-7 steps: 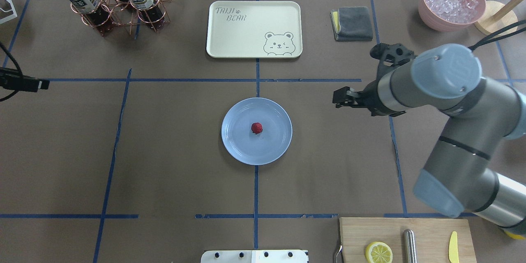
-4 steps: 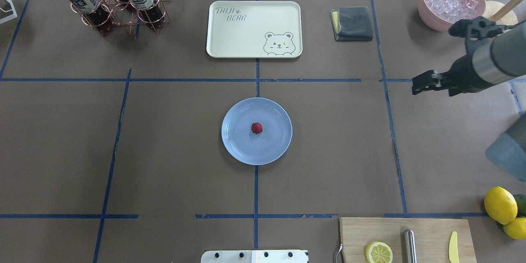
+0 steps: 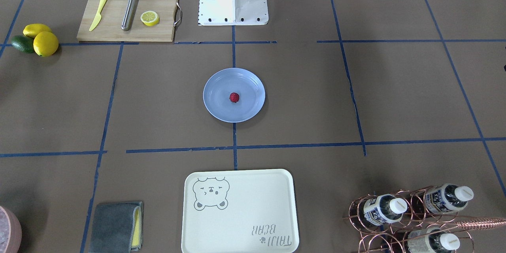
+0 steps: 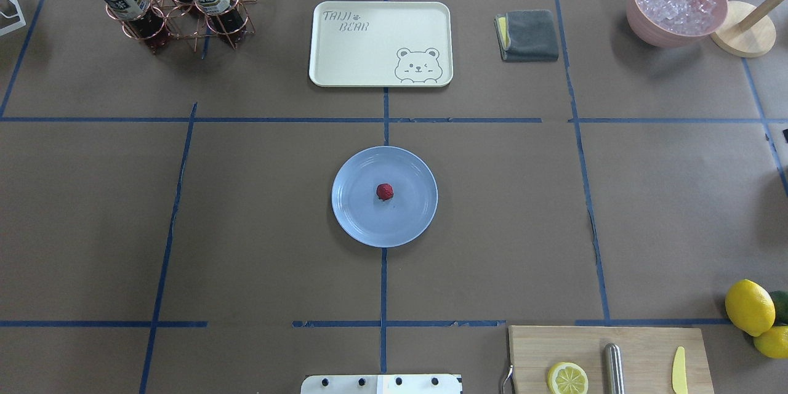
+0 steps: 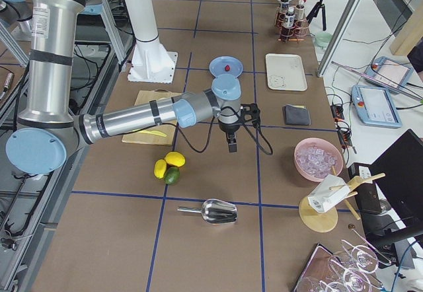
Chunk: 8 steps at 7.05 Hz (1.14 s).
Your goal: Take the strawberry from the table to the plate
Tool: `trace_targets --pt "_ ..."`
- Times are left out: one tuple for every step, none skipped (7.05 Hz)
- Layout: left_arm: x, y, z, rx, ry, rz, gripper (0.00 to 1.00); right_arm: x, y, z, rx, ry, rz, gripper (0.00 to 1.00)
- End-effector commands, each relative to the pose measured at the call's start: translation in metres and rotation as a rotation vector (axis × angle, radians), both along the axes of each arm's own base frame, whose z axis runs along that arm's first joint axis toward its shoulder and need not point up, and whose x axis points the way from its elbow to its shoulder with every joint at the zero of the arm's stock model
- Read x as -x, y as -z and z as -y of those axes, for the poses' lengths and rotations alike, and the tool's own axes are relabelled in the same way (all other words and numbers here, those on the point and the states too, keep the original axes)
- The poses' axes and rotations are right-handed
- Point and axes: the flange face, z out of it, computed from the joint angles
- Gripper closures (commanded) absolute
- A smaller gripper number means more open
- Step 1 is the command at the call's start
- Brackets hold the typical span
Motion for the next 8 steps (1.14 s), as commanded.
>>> trace_targets --pt "0.002 -0.013 -0.007 0.126 -0.021 -0.051 0.00 -0.050 -0.050 -0.008 -0.034 0.028 0.021 0.00" --pt "0.011 -0.021 -0.011 0.169 -0.002 -0.050 0.00 -0.050 -0.053 -0.008 -0.026 0.029 0.022 0.00" --pt "0.016 -0.029 -0.013 0.218 0.009 -0.048 0.00 -0.050 -0.058 -0.010 -0.020 0.032 0.021 0.00" --pt "0.018 -0.044 -0.023 0.203 -0.027 -0.033 0.00 -0.050 -0.061 -0.011 -0.020 0.037 0.020 0.00" --pt "0.018 -0.048 -0.028 0.151 -0.074 -0.018 0.00 -0.050 -0.063 -0.010 -0.017 0.038 0.019 0.00" --pt "0.019 -0.052 -0.033 0.160 -0.072 -0.020 0.00 -0.050 -0.071 -0.010 -0.005 0.038 0.010 0.00" --pt "0.019 -0.037 -0.032 0.106 -0.069 -0.019 0.00 -0.049 -0.083 -0.004 0.006 0.038 -0.005 0.00" --pt "0.019 -0.039 -0.029 0.062 -0.069 -0.015 0.00 -0.049 -0.091 -0.003 0.030 0.032 -0.006 0.00"
